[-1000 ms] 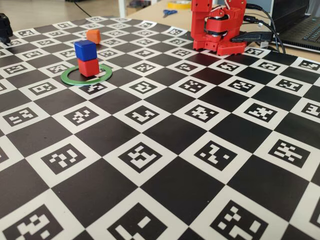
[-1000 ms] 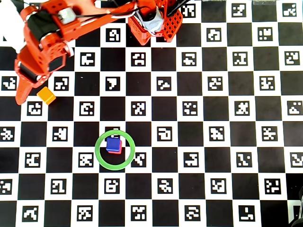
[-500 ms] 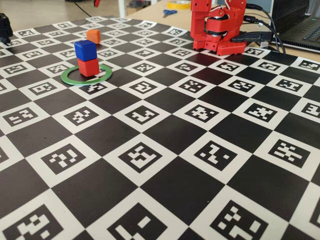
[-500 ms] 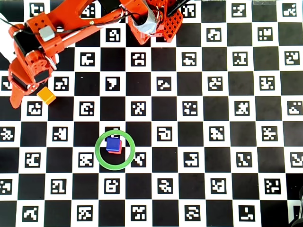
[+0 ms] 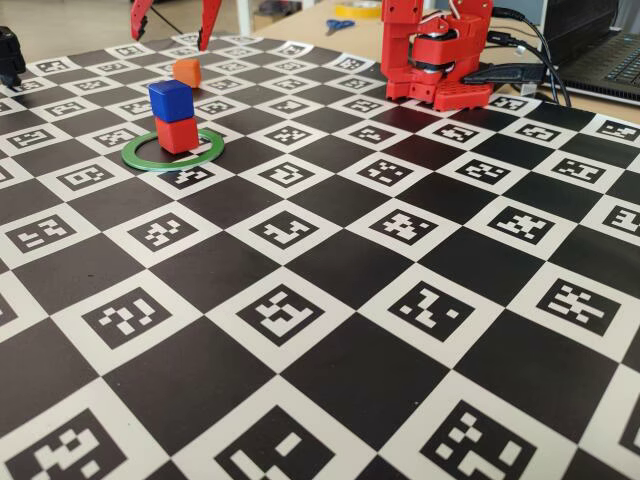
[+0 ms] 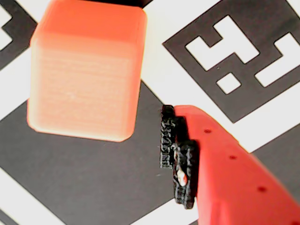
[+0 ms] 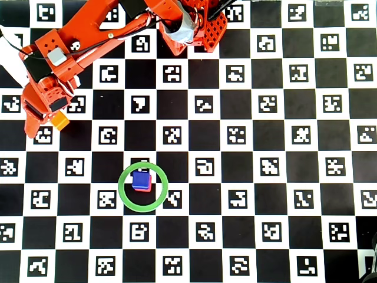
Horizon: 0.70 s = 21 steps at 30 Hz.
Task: Grab the red cube then put it in the green circle then put the blue cube on top and finally the orange cube on top
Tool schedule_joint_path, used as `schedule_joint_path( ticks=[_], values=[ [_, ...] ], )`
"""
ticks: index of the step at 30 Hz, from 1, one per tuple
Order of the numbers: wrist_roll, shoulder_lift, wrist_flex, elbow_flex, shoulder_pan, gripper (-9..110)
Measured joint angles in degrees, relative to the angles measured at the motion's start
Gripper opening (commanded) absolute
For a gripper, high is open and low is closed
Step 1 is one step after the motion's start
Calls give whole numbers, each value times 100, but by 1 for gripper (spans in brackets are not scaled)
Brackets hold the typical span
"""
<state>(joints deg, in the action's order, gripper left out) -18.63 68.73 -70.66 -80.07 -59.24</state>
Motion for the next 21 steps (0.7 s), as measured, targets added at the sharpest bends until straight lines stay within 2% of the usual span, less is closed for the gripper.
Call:
schedule_joint_path(
  ticks=[21],
  values=[
    [0,-299,624,-439,0,44]
  ],
)
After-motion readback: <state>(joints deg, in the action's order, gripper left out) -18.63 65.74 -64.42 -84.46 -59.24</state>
